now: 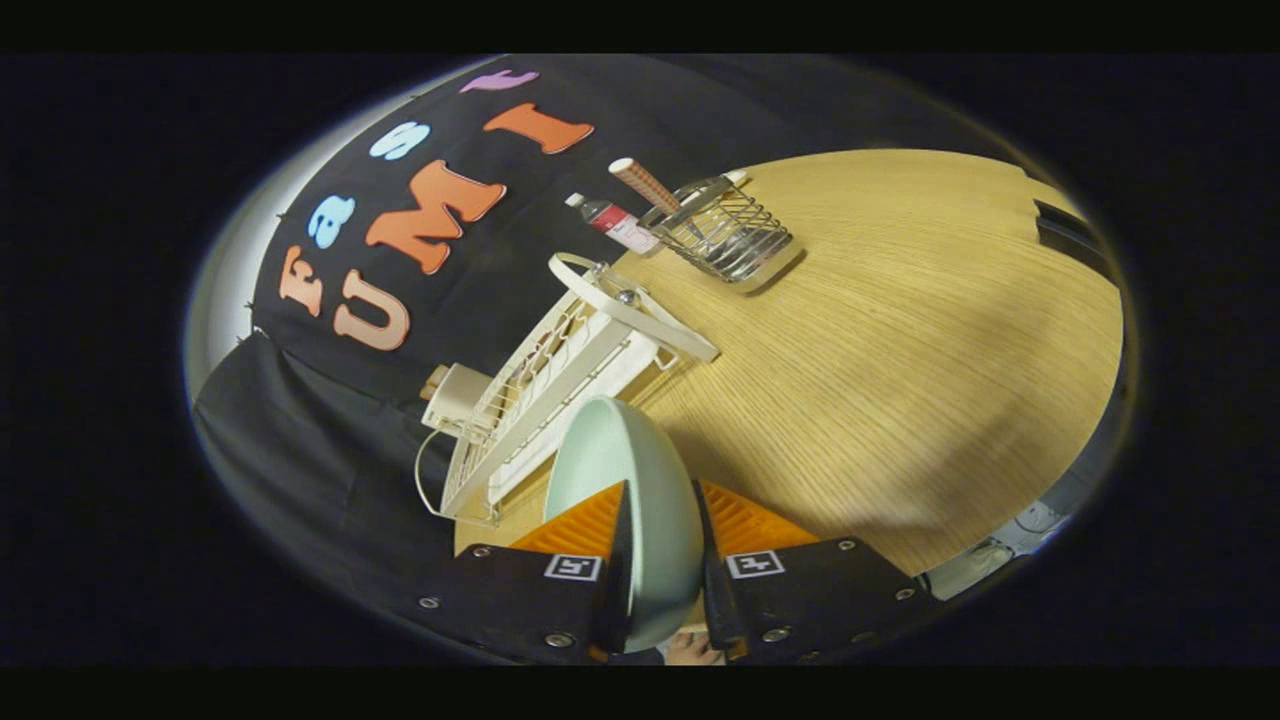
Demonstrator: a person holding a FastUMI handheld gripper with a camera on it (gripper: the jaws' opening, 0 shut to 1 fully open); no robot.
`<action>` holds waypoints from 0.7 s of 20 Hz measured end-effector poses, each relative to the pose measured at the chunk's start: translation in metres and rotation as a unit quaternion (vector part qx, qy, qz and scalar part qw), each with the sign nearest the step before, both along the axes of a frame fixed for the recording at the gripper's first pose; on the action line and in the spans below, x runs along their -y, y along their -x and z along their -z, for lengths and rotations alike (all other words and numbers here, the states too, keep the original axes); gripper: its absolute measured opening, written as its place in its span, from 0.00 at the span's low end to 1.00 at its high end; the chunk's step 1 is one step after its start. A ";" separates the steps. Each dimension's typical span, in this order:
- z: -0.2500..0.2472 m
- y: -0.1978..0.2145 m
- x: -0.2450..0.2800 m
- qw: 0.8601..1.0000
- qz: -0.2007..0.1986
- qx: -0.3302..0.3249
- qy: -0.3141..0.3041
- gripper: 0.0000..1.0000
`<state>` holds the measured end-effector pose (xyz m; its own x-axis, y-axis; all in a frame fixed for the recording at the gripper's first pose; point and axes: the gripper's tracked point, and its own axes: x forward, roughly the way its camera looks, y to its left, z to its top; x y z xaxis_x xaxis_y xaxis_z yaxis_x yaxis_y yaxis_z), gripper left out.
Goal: Take the plate from the dish rack, then take the spoon from the basket and place it into the plate.
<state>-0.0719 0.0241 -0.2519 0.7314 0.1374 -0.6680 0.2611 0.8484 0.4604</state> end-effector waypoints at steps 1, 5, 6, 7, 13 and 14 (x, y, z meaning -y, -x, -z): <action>-0.001 0.001 0.001 1.000 -0.007 0.005 0.008 0.37; -0.006 -0.002 -0.001 0.999 -0.025 0.007 0.025 0.54; -0.008 -0.002 0.003 0.999 -0.027 0.011 0.042 0.58; -0.012 -0.004 0.009 0.998 -0.027 0.016 0.058 0.65; -0.047 -0.015 0.045 0.982 -0.032 0.081 0.169 0.83; -0.057 -0.018 0.051 0.976 -0.032 0.097 0.191 0.84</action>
